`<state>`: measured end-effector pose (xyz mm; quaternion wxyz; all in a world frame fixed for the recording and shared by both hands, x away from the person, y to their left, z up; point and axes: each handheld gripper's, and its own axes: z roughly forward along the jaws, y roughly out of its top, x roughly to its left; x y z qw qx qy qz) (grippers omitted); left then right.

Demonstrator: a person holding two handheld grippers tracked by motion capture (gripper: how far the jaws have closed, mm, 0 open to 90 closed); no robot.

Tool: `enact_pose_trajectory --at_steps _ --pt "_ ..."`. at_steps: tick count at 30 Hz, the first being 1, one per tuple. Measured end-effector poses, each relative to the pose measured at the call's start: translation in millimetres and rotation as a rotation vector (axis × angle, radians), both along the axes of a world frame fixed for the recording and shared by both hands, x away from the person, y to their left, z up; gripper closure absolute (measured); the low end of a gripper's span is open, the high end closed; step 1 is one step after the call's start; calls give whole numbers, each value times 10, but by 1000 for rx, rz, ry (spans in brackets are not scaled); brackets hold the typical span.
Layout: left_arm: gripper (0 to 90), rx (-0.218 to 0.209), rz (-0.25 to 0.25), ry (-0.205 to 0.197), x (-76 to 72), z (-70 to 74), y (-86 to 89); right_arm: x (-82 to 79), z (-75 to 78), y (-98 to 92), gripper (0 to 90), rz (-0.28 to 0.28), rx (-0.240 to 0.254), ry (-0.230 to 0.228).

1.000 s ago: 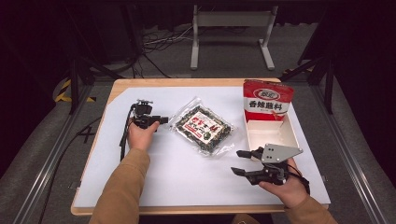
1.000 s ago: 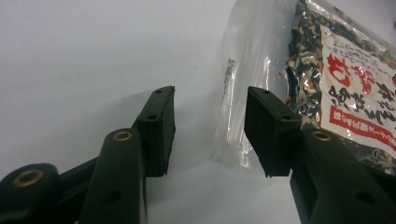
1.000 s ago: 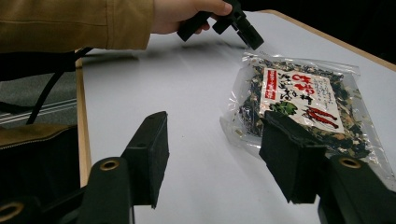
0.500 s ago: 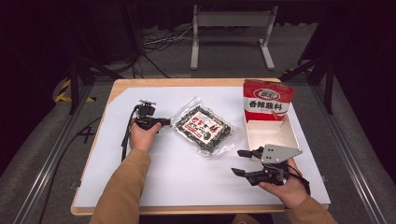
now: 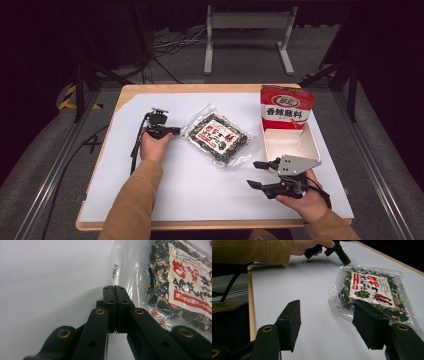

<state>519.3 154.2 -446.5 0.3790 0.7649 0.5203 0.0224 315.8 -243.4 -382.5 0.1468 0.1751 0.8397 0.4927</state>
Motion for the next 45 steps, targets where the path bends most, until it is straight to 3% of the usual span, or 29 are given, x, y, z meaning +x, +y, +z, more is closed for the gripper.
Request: enact_pose_trajectory --at_steps 7,14,17,21,24,30,31,34,36,45 --pt "900 68 2 -73 -70 106 -53 3 0 -24 431 -8 22 -12" --pt "900 37 -6 -117 -146 246 -11 9 -7 -29 459 -18 38 -14" --pt "900 19 -14 -145 -189 331 9 12 -4 -28 464 -15 47 0" --pt "900 -43 -27 -196 -300 513 83 22 -20 -6 469 9 54 50" --pt "900 -45 -43 -216 -352 614 87 21 -18 10 468 12 48 50" --pt "900 -64 -95 -340 -563 1017 60 47 41 34 433 3 42 31" --pt "900 -64 -95 -340 -563 1017 60 47 41 34 433 3 42 31" --pt "900 -81 -140 -401 -730 1226 25 74 87 25 418 -6 46 17" --pt "900 -79 -152 -421 -770 1269 16 87 110 19 411 -13 48 13" --pt "900 -100 -268 -568 -1235 1626 -184 111 215 51 395 -13 56 -15"
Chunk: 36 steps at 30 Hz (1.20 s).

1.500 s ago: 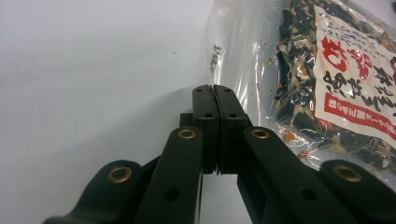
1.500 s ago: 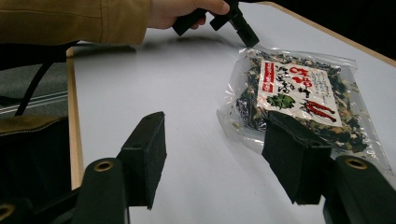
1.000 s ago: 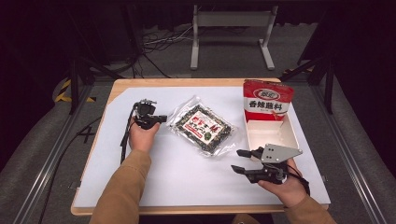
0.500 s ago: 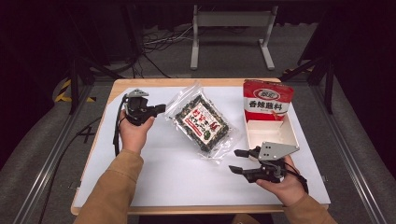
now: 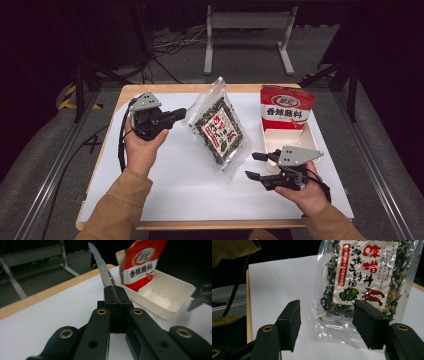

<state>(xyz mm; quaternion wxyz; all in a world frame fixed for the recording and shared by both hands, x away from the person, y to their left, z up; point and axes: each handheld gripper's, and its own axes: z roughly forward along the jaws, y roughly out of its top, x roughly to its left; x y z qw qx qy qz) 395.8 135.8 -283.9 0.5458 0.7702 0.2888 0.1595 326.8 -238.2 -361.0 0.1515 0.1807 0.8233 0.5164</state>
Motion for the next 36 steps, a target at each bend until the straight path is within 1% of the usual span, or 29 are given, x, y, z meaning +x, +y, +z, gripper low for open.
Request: enact_pose_trajectory --at_steps 3,5,6,7,10,11,13,15,16,19,20,22,25,28,30,32,33,34,36 --pt "900 3 -36 -63 -177 121 -57 24 31 20 390 0 4 -8" --pt "900 4 -60 -88 -254 170 -74 38 36 38 387 1 -1 -16" --pt "900 4 -60 -88 -254 170 -74 46 45 43 383 -1 -4 -20" --pt "900 5 -99 -129 -346 219 -92 59 60 44 377 -3 -2 -26" --pt "900 -2 -148 -158 -452 255 -108 109 119 20 358 -26 10 -47" --pt "900 -2 -148 -158 -452 255 -108 125 138 9 354 -33 16 -56" --pt "900 -16 -176 -169 -519 262 -112 153 166 -9 344 -47 23 -65" --pt "900 -26 -196 -170 -553 254 -116 183 190 -26 344 -64 23 -76" --pt "900 -26 -196 -170 -553 254 -116 197 204 -35 344 -71 24 -83" --pt "900 -32 -209 -171 -588 245 -116 220 238 -52 345 -84 12 -86" --pt "900 -46 -219 -170 -606 237 -115 230 255 -61 345 -92 6 -88" --pt "900 -53 -228 -167 -622 229 -126 246 282 -78 344 -102 1 -88" --pt "900 -54 -234 -169 -628 230 -141 283 323 -100 331 -114 -15 -97" --pt "900 -57 -236 -169 -626 234 -151 319 360 -111 309 -115 -22 -93" --pt "900 -55 -240 -173 -622 236 -152 349 390 -120 299 -113 -16 -86" --pt "900 -60 -241 -166 -624 231 -156 395 436 -118 282 -91 -8 -81" --pt "900 -60 -241 -166 -624 231 -156 395 436 -118 282 -91 -8 -81" --pt "900 -61 -242 -165 -620 229 -154 426 462 -108 278 -77 -4 -80" --pt "900 -62 -245 -163 -617 229 -152 458 483 -90 275 -67 -5 -77"
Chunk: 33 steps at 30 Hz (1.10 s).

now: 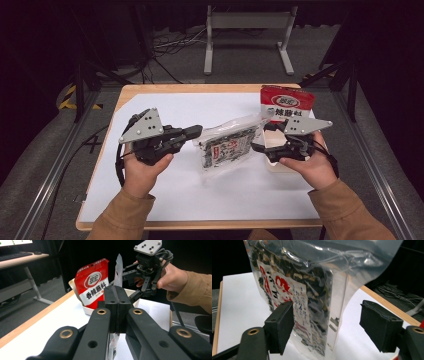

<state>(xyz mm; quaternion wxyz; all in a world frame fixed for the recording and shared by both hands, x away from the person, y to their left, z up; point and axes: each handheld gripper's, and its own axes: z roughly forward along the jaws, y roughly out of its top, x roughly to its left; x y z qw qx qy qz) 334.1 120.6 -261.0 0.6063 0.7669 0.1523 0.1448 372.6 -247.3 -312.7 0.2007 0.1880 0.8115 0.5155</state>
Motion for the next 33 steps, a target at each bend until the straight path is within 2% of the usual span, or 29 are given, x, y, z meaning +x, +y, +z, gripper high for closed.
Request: enact_pose_trajectory --at_steps 8,10,13,15,17,18,20,21,25,27,28,30,33 --pt "900 -6 -5 5 5 -15 19 93 59 82 276 61 -10 -7" --pt "900 -8 -11 7 4 -18 24 127 67 109 248 82 -19 -4" --pt "900 -13 -14 10 -8 -24 20 179 58 154 251 125 -41 4" --pt "900 -14 -18 8 -11 -27 18 197 52 180 255 146 -34 19" --pt "900 -16 -19 11 -14 -25 15 216 56 202 313 167 -42 20" --pt "900 -16 -19 11 -14 -25 15 216 56 202 313 167 -42 20" --pt "900 -14 -17 11 -11 -23 20 221 71 211 424 212 -73 35" --pt "900 -14 -15 11 -6 -24 26 214 82 223 502 238 -116 27" --pt "900 -24 -3 19 14 -16 53 205 98 226 571 266 -139 29" --pt "900 -29 2 20 22 -10 66 194 112 227 640 294 -141 34" --pt "900 -24 7 14 30 -3 77 165 126 245 682 332 -156 45" --pt "900 -28 11 19 42 1 90 154 136 250 695 332 -162 44" --pt "900 -48 14 29 64 4 120 122 172 274 725 344 -174 72"
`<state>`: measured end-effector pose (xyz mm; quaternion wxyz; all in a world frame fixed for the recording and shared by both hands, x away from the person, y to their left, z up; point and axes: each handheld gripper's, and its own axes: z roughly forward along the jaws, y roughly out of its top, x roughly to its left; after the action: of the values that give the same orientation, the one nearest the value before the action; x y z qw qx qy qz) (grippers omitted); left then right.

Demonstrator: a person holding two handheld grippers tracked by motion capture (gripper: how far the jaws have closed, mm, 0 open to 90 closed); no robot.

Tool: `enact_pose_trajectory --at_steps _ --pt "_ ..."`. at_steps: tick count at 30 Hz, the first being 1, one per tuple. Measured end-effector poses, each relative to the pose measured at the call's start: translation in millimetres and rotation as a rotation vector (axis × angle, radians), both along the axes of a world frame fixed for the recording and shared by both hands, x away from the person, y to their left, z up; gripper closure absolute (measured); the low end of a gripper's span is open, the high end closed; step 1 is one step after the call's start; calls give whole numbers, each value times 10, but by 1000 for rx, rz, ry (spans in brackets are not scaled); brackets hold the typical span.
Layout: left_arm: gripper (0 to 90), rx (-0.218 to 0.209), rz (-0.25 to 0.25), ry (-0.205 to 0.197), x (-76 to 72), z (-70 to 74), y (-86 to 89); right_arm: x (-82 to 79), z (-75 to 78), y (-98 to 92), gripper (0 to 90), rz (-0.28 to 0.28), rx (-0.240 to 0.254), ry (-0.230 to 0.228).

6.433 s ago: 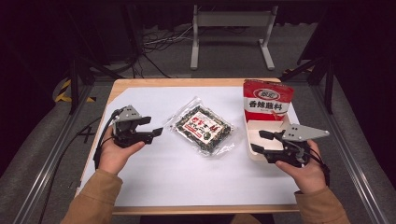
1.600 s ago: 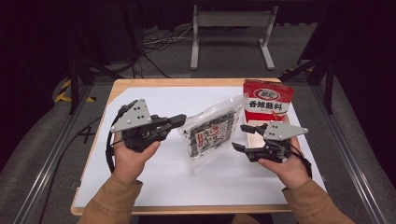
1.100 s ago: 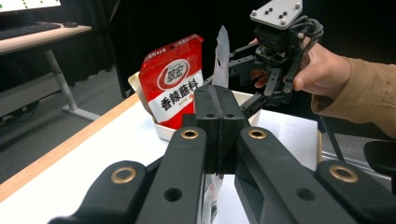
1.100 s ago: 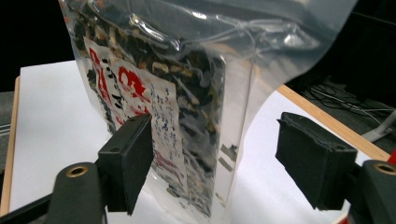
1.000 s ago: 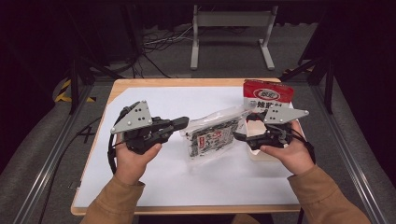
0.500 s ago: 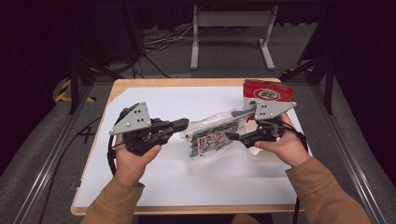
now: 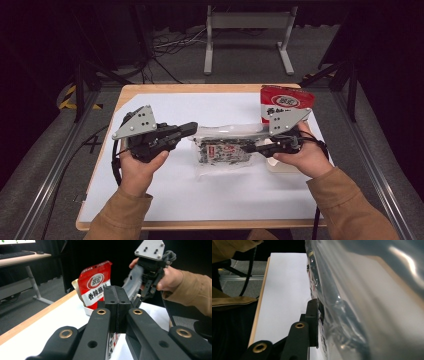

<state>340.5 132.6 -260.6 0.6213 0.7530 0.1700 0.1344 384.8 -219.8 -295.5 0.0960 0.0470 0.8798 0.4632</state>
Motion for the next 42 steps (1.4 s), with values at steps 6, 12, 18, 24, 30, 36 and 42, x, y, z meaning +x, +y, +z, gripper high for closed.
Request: enact_pose_trajectory --at_steps 6,12,18,24,30,36,42 --pt "900 -34 -8 32 49 -6 65 -31 38 1 754 39 25 10" --pt "554 -119 -39 105 93 -33 150 -19 73 -85 759 -20 59 46" --pt "492 -48 12 100 67 -86 222 -13 123 -217 759 -50 111 55" --pt "449 -8 62 111 82 -212 297 -50 201 -303 758 -62 121 56" --pt "392 20 83 155 103 -368 365 -82 274 -375 758 -95 117 82" --pt "374 61 113 185 120 -555 413 -105 346 -450 758 -134 136 104" --pt "360 113 143 198 134 -700 442 -127 428 -528 758 -159 156 112"
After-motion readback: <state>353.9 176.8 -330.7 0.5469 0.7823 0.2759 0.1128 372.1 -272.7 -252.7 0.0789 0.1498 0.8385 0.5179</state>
